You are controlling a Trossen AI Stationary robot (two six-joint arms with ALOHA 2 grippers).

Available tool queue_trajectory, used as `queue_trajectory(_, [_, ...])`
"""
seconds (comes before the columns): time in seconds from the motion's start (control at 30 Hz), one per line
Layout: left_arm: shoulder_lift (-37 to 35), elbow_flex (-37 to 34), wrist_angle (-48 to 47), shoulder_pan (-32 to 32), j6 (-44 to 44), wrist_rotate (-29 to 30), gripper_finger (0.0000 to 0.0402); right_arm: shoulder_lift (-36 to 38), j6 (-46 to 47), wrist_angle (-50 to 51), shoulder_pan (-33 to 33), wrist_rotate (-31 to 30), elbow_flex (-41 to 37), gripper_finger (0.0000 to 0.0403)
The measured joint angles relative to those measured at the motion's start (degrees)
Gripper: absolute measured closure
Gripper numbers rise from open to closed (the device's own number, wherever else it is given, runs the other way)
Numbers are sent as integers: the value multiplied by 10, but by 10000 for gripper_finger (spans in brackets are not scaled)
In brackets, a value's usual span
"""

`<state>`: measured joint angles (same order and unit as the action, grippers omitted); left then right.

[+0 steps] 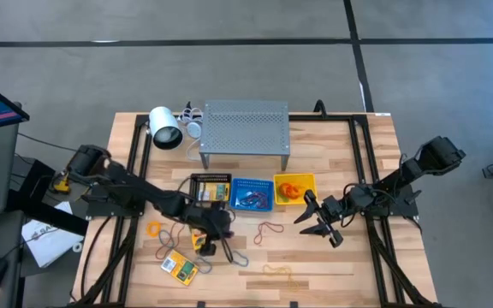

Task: Pick & Place Office Desk Supplies
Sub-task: Put the purple spiral keychain into the yellow bin

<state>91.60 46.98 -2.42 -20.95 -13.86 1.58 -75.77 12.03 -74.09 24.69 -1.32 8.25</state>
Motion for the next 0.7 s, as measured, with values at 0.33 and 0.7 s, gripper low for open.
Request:
queue_trajectory(0.33, [-91,0,-1,11,46,2,393,0,-3,0,-1,-23,0,248])
queue_trajectory(0.7, [-107,1,87,79,107,-75,392,-6,-34,144,-35,-90,92,248])
